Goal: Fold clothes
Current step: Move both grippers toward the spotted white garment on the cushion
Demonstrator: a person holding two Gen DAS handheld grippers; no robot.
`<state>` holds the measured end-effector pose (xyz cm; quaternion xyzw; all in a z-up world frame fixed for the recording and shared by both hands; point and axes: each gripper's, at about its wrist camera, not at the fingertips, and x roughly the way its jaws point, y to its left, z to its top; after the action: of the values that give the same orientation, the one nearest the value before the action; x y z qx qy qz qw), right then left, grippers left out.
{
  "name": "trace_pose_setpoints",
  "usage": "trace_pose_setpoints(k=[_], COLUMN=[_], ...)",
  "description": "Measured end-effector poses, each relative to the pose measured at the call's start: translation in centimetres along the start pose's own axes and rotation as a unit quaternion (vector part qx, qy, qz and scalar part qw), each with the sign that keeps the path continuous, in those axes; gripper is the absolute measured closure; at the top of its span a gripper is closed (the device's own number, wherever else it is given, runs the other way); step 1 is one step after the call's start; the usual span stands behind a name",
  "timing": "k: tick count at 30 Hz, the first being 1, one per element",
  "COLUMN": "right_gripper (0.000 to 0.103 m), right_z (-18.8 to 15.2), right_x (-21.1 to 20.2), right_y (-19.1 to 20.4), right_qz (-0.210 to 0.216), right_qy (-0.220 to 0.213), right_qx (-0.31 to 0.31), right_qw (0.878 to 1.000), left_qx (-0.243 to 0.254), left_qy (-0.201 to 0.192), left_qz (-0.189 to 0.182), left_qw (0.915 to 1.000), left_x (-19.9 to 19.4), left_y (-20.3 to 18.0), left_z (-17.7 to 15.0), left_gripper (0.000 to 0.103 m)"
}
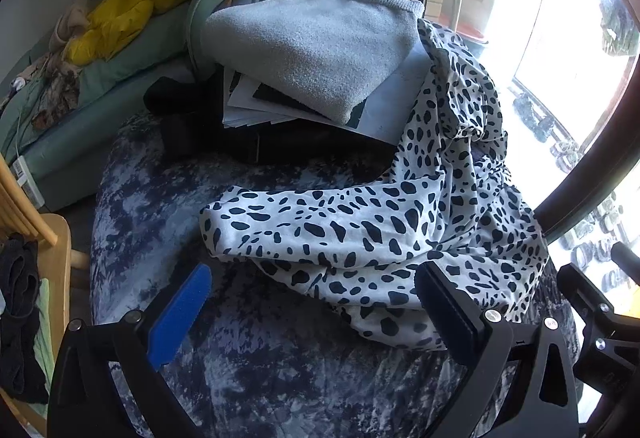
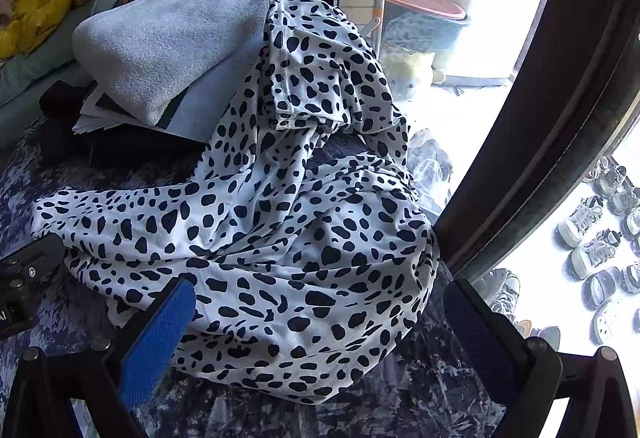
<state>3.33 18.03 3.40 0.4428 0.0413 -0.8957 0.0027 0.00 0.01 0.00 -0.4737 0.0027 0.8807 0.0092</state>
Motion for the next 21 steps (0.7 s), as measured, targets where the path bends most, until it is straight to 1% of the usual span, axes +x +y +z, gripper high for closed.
trace_pose_setpoints(k=[9,14,17,21], right_gripper=[0.001,0.001,0.001,0.001], right_z=[-0.3,-0.6,-0.4,-0.6], right_x=[0.5,0.6,1.3,1.6], right_y=[-0.3,-0.2,0.0,-0.1], right_qz=[0.008,0.021,0.018,0.018], right_qy=[0.002,0.008,0.014,0.017], right_qx=[-0.001,-0.005,-0.002,-0.002], right_qw=[1.0,1.0,1.0,1.0], left_qx=[0.028,0.02,0.017,0.003], left_qy=[-0.004,0.001,0.004,0.011], left_qz=[0.011,0.012,0.014,0.002], left_qw=[0.9995,0.9997,0.9998,0.9999], left_x=[0.2,0.5,0.8,1.4], left_y=[-0.5,-0.8,-0.7,0.0], left_z=[-0.4,-0.4,-0.4,0.0], left_gripper=[0.0,0.0,0.0,0.0])
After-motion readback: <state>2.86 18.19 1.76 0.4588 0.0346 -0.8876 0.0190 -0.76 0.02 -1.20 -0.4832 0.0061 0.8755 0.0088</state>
